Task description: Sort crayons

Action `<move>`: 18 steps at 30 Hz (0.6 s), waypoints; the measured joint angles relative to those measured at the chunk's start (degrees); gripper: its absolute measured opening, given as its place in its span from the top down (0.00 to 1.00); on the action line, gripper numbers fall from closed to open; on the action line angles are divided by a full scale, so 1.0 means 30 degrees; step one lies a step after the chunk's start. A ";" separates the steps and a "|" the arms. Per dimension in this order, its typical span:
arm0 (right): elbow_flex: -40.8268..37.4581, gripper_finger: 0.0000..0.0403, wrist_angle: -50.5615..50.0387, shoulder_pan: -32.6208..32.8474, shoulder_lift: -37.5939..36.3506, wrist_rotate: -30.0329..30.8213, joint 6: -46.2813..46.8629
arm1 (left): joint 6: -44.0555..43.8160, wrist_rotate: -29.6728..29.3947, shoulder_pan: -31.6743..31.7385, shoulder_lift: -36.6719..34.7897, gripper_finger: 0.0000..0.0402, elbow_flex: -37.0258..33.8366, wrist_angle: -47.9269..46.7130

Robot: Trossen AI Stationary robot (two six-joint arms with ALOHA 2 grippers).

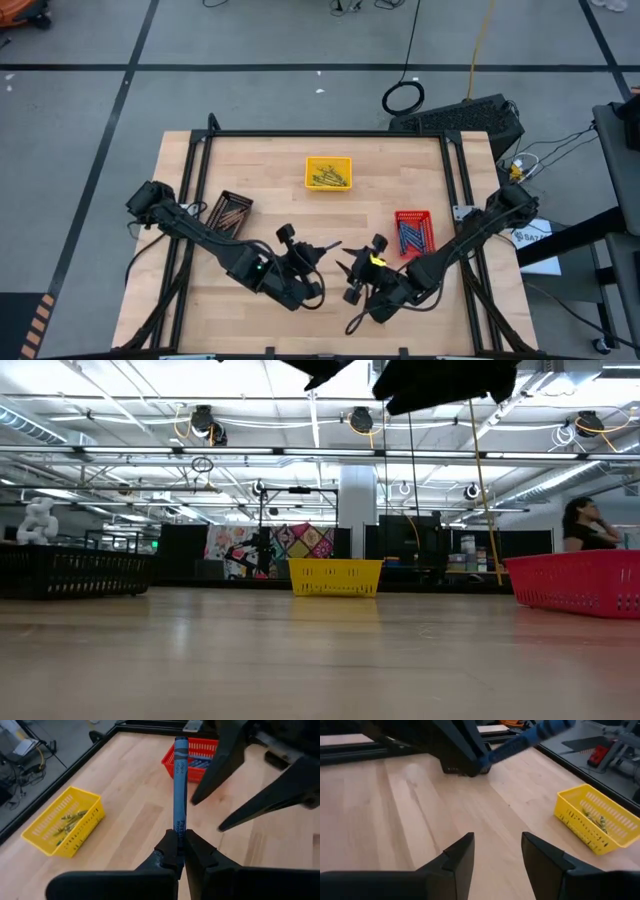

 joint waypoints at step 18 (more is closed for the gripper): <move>0.0000 0.63 0.3576 -0.0541 0.0358 0.0379 -0.2709 | 0.0948 0.0590 0.0372 0.0029 0.98 -0.0160 0.0352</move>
